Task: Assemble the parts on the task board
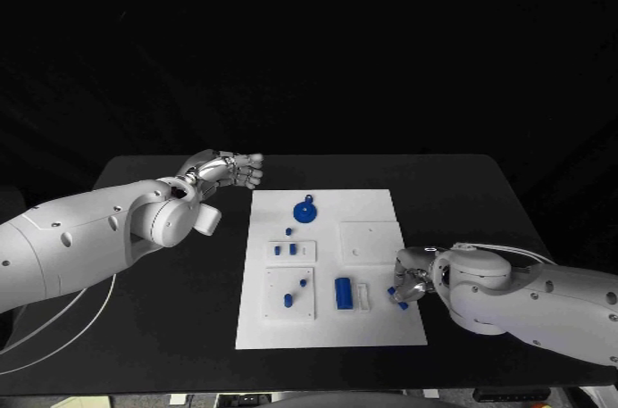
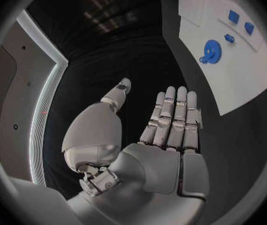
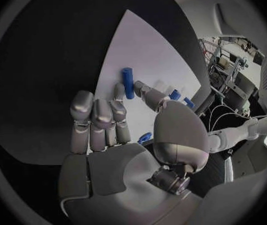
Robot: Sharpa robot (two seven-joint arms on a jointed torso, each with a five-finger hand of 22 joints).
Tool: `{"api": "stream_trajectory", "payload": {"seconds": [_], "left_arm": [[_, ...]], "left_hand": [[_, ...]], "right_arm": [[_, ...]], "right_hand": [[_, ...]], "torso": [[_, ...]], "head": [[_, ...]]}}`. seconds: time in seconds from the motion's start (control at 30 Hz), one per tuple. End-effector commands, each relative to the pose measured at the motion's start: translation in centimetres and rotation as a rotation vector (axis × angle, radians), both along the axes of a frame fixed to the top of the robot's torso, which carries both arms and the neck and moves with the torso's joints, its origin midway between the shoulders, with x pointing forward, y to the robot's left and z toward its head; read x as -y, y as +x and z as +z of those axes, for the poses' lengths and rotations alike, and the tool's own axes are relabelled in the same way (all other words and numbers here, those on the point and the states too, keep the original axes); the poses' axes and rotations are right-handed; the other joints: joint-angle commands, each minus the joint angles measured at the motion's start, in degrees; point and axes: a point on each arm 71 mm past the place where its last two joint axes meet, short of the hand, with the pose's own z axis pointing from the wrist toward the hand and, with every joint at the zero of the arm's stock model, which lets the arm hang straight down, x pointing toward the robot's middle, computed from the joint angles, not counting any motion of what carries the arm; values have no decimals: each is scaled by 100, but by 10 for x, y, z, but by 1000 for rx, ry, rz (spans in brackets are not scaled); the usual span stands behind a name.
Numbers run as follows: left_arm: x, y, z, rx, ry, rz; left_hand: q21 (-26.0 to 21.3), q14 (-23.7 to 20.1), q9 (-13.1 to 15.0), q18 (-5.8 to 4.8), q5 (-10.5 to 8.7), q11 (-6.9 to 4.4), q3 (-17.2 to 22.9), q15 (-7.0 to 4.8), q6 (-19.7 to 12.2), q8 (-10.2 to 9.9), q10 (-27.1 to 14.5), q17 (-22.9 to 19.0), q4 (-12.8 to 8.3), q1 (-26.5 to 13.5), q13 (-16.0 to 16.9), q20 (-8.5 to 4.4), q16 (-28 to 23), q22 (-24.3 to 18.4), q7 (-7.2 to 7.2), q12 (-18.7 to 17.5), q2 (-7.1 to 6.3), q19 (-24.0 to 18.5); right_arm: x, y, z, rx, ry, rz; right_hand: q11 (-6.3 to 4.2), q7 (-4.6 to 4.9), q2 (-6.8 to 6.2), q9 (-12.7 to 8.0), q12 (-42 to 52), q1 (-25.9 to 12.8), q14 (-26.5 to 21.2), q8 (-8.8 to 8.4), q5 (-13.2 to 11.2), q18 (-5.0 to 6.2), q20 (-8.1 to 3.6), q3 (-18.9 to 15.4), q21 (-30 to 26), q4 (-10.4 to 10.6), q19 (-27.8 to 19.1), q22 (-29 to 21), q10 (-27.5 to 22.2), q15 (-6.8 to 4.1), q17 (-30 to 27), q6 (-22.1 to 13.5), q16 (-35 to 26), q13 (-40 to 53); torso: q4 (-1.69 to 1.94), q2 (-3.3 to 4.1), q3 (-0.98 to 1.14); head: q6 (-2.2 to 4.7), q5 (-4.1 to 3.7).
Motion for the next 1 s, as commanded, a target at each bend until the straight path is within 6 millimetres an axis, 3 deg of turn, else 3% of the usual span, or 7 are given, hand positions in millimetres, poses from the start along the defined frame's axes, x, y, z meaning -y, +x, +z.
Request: {"api": "stream_trajectory", "payload": {"seconds": [0.03, 0.23, 0.4, 0.53, 0.87, 1.0], "left_arm": [[2, 0, 1, 5, -4, -12], [3, -1, 1, 5, -4, -13], [3, -1, 1, 5, -4, -13], [3, -1, 1, 5, -5, -14], [3, 0, 1, 6, -4, -13], [4, 0, 1, 5, -4, -14]], "left_hand": [[6, 42, -7, 67, -17, 5, -29, -6, 29, 18, 47, 8, 1, -15, -4, -4, 20, 6, 12, 11, 56, 16], [5, 42, -8, 66, -17, 5, -28, -7, 29, 18, 47, 9, -2, -12, -4, -6, 21, 7, 13, 9, 58, 17], [4, 41, -9, 65, -17, 5, -29, -7, 28, 18, 48, 9, -4, -11, -5, -7, 21, 8, 13, 8, 60, 17], [3, 41, -9, 64, -17, 5, -30, -8, 28, 18, 48, 10, -5, -11, -5, -7, 22, 9, 13, 8, 61, 18], [2, 42, -10, 61, -17, 5, -31, -8, 29, 19, 50, 11, -7, -11, -6, -9, 22, 11, 13, 7, 65, 19], [1, 41, -10, 61, -17, 5, -32, -8, 30, 19, 50, 12, -8, -11, -6, -9, 23, 11, 13, 7, 65, 19]], "right_arm": [[-4, -2, -3, 29, -73, 67], [-7, -4, -6, 41, -81, 85], [-6, -3, -4, 52, -27, 42], [-6, -4, -4, 29, 57, -19], [-6, -7, 1, 10, 161, -92], [-5, -4, 8, -29, 291, -194]], "right_hand": [[22, 77, 10, -893, -38, 99, 23, -150, 25, 260, 0, 16, 39, -94, -32, -2, -37, 35, 12, -21, -31, -2], [31, 84, 34, -917, -71, 301, 37, -176, 64, 260, 29, 63, 47, -291, -43, -5, -25, 51, 29, 3, -56, 26], [29, 82, 186, -930, -93, 372, 45, -184, 108, 260, 53, 123, 49, -324, -46, -11, -7, 56, 42, 36, -71, 43], [15, 66, 195, -972, -140, 204, 61, -199, 78, 260, 80, 198, 57, -122, -27, -23, 30, 49, 59, 98, -84, 26], [-20, 31, 146, -1028, -121, 13, 82, -199, 108, 260, 53, 149, 92, 12, 23, -32, 150, 17, 90, 203, -85, 150], [-25, 29, 135, -1039, -127, -20, 83, -202, 93, 260, 45, 145, 93, 53, 29, -37, 155, 12, 94, 215, -89, 157]], "torso": [[-5, -2, 5], [-8, 0, 10], [-7, -2, 12], [-5, 1, 14], [-7, 0, 11], [-7, -2, 10]], "head": [[2, 5], [6, 1], [17, -6], [14, 0], [11, 3], [18, -10]]}}
